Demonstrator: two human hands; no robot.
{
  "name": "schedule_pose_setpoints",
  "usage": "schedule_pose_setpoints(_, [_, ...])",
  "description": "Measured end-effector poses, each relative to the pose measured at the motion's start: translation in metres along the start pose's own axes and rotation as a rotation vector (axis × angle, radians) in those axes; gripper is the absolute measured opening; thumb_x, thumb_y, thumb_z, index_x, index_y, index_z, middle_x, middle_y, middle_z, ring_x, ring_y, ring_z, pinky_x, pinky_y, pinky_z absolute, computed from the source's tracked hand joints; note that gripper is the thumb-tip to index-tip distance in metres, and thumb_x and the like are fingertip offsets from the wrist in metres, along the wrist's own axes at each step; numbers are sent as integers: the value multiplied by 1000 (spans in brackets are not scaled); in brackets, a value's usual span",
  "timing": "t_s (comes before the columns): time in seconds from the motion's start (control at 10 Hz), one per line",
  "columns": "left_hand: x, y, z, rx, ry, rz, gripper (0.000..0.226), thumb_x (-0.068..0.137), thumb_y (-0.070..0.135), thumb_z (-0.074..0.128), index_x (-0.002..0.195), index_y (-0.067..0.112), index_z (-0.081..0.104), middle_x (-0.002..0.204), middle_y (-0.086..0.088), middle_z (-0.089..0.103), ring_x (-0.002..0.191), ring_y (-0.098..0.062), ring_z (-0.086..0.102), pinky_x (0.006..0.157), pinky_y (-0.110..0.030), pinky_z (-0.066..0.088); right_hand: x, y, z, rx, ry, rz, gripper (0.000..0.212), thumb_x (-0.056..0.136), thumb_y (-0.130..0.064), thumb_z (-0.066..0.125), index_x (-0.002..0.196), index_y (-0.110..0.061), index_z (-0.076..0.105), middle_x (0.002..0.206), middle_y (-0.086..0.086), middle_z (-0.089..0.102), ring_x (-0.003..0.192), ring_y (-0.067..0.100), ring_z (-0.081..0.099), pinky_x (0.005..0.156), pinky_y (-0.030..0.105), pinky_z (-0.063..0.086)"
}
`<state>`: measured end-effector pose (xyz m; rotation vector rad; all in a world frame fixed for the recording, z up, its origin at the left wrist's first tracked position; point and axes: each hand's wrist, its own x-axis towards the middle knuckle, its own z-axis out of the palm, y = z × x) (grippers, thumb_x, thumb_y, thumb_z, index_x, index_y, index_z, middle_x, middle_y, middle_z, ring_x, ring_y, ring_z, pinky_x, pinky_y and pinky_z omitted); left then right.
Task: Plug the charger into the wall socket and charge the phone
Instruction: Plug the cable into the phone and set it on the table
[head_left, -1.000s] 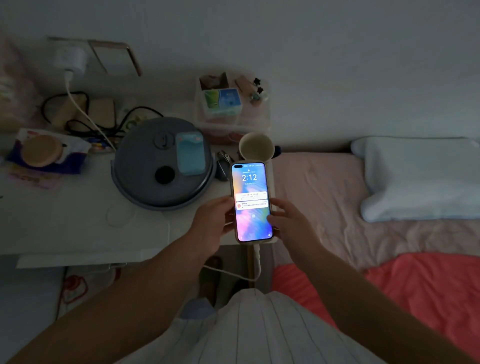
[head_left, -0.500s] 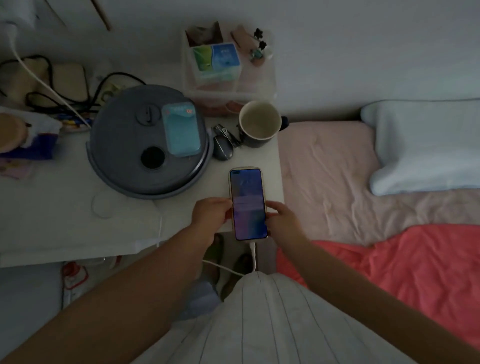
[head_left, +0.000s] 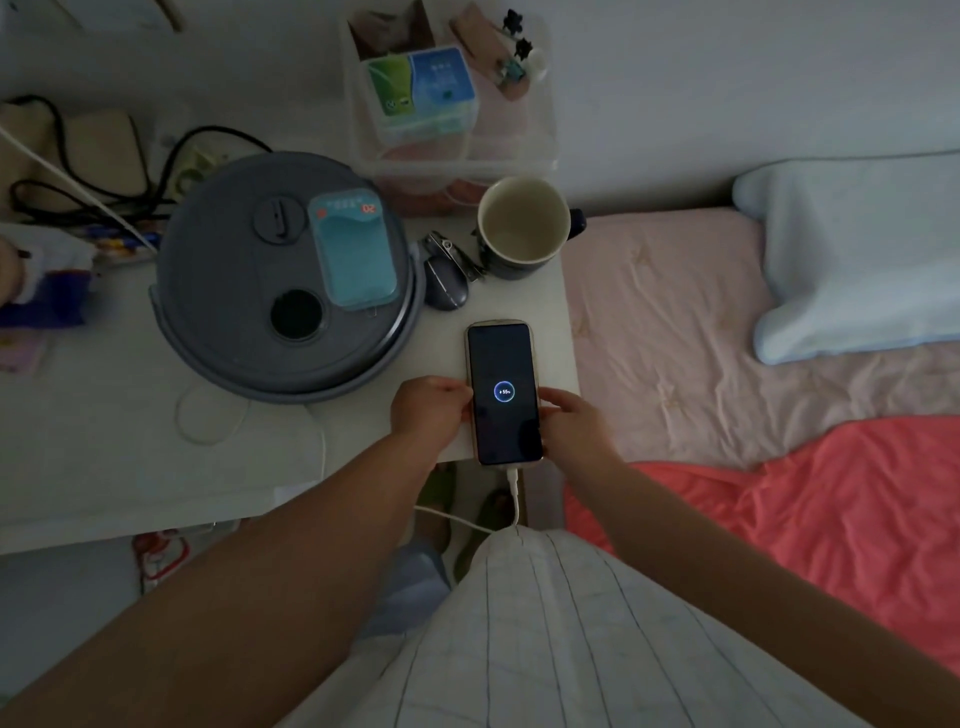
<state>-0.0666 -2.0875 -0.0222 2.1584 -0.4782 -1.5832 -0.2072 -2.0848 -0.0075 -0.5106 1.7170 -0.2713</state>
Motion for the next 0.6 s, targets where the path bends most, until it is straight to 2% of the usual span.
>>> schedule_pose_setpoints(0.1, [3, 0, 2, 21, 21, 23, 22, 77, 16, 64, 94, 6, 73, 91, -18, 74, 83, -29, 70, 90, -44, 55, 0, -5, 0, -40, 5, -26, 52, 82, 6, 37, 129, -9, 51, 101, 9, 64, 70, 16, 59, 54, 23, 45])
schedule_pose_setpoints(0.2, [7, 0, 3, 37, 36, 40, 20, 77, 16, 63, 91, 6, 74, 85, -17, 74, 72, -25, 66, 89, -44, 55, -1, -7, 0, -110, 1, -35, 52, 82, 4, 39, 130, -10, 52, 103, 9, 65, 69, 12, 58, 45, 14, 43])
schedule_pose_setpoints(0.3, [8, 0, 3, 55, 37, 54, 16, 77, 16, 63, 86, 8, 74, 80, -17, 72, 80, -31, 69, 89, -45, 55, -3, -6, -1, -117, 0, -46, 51, 82, 5, 40, 130, -8, 53, 104, 11, 65, 67, 10, 56, 37, 7, 40])
schedule_pose_setpoints(0.5, [11, -5, 4, 93, 46, 96, 19, 77, 20, 63, 87, 9, 75, 88, -18, 75, 87, -32, 71, 88, -44, 55, -3, -5, -1, -202, 6, -92, 52, 84, 3, 39, 133, -13, 50, 121, 9, 65, 88, 16, 56, 45, 12, 40])
schedule_pose_setpoints(0.6, [10, -5, 4, 138, 51, 119, 22, 78, 23, 61, 88, 9, 75, 91, -17, 75, 89, -32, 70, 88, -43, 55, -9, -7, -3, -303, 4, -127, 51, 88, 2, 39, 136, -12, 46, 126, 10, 62, 95, 17, 54, 48, 6, 42])
